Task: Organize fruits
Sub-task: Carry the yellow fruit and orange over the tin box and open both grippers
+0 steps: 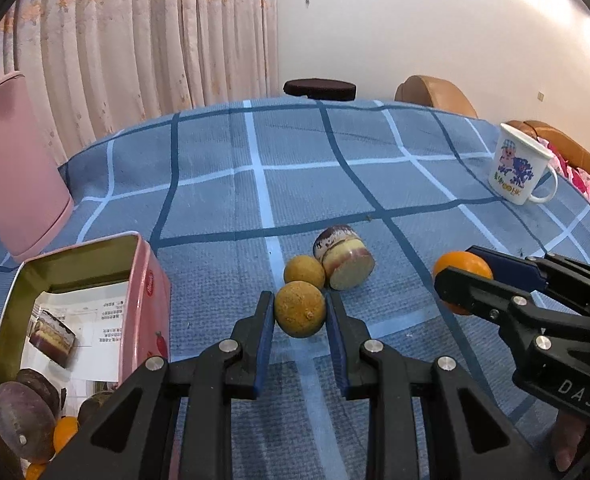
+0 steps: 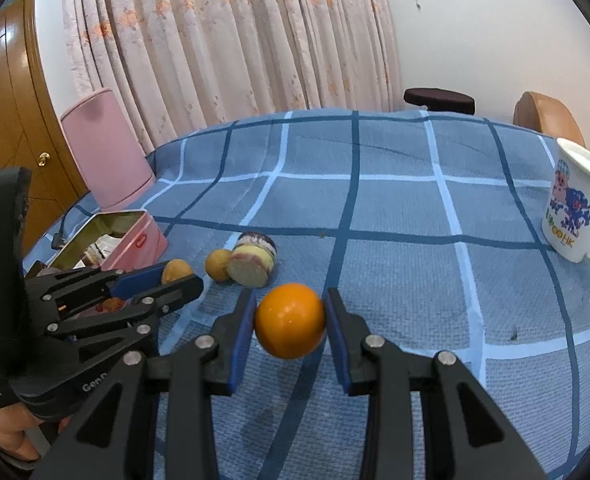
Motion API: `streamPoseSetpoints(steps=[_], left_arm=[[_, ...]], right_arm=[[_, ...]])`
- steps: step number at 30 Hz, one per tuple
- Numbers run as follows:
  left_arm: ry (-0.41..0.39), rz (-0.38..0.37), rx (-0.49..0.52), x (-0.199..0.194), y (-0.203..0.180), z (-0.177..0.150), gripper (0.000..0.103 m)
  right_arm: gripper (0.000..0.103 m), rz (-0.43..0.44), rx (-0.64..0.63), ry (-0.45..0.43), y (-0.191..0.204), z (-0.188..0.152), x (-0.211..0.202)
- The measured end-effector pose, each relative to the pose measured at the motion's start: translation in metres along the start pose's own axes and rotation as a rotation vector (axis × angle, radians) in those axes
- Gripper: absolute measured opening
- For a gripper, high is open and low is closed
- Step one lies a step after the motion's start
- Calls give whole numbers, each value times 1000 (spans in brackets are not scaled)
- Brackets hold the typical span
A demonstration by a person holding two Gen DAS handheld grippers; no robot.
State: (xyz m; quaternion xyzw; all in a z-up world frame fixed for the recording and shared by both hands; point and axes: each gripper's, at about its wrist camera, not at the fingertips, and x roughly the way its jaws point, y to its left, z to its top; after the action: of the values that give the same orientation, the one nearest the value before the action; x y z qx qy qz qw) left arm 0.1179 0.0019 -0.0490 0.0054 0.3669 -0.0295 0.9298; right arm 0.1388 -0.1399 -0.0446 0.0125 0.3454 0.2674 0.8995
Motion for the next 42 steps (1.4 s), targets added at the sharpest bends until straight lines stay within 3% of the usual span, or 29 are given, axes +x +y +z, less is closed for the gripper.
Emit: streamPoseSetpoints(steps=[29, 42], left_arm=[[-169, -2, -34, -32, 5, -6, 27], [-261, 84, -67, -69, 37, -7, 27]], right_arm=[[38, -28, -78, -136, 13, -3, -23], [38, 28, -152, -130, 54, 14, -12]])
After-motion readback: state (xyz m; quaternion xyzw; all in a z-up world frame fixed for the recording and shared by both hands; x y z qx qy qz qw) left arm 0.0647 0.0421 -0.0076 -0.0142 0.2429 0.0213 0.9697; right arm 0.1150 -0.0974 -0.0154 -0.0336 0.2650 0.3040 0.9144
